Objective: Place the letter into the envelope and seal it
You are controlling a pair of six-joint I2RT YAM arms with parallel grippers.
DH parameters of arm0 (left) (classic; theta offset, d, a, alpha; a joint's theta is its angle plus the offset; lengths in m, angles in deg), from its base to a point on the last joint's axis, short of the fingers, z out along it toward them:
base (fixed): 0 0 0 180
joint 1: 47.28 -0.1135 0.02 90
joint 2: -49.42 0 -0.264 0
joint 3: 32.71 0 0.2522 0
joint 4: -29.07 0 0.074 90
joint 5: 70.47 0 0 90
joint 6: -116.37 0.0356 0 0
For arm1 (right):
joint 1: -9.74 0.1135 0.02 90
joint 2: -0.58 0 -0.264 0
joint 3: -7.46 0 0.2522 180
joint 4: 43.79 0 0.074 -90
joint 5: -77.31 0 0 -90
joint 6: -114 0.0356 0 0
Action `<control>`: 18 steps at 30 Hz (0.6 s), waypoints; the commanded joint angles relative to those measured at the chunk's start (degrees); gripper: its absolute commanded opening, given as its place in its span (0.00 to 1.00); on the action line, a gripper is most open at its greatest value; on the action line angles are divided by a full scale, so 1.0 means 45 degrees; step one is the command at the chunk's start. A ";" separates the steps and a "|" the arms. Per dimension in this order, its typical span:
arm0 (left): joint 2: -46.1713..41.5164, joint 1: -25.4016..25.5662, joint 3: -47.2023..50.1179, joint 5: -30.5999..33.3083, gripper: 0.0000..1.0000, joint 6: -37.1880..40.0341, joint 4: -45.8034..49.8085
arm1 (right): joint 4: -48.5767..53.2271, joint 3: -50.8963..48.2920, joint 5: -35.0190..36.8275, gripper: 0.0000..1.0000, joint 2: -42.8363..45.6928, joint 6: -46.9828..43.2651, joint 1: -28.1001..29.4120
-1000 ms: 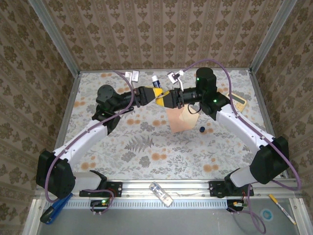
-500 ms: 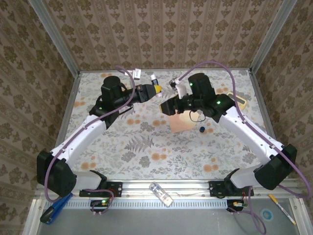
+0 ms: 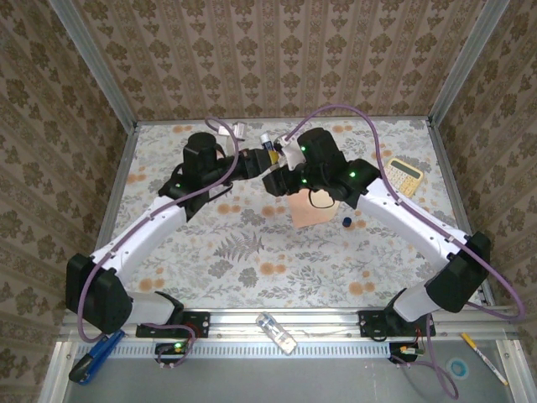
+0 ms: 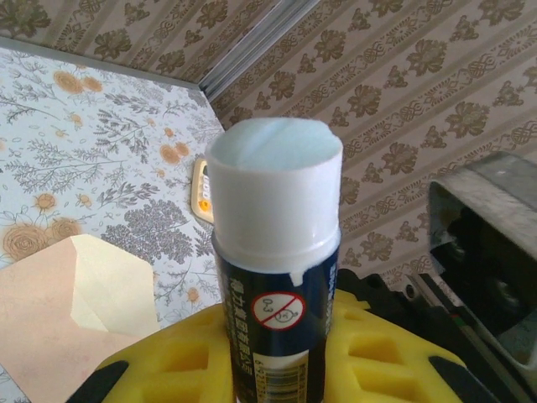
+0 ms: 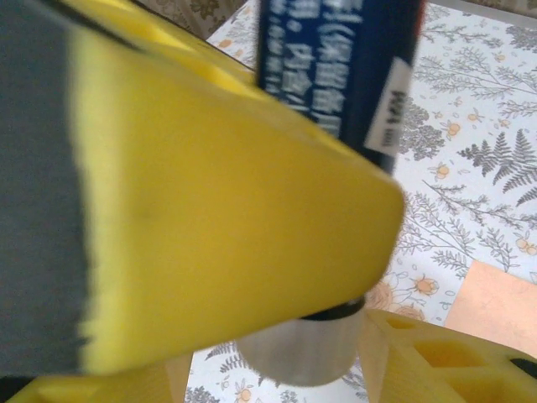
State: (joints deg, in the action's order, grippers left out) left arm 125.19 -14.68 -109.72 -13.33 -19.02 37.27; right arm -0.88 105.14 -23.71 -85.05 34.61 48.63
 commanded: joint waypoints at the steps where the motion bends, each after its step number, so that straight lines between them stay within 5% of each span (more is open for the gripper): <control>1: -0.0547 0.0079 0.0252 0.0002 0.00 -0.0185 -0.0567 | -0.0477 0.0316 0.0556 0.52 -0.0020 0.0015 0.0058; 11: -0.0951 0.0192 0.0668 -0.1086 0.00 -0.0453 -0.1503 | -0.1175 -0.0073 0.0482 0.28 0.0292 -0.0222 0.0044; 18: -0.1252 0.0207 0.0748 -0.1897 0.00 -0.0302 -0.1885 | -0.1701 -0.0451 -0.0714 0.20 0.0791 -0.0351 -0.0141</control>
State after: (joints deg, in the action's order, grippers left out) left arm 122.24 -14.68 -106.61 -15.36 -20.33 32.68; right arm -4.25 103.94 -24.50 -83.52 33.91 48.87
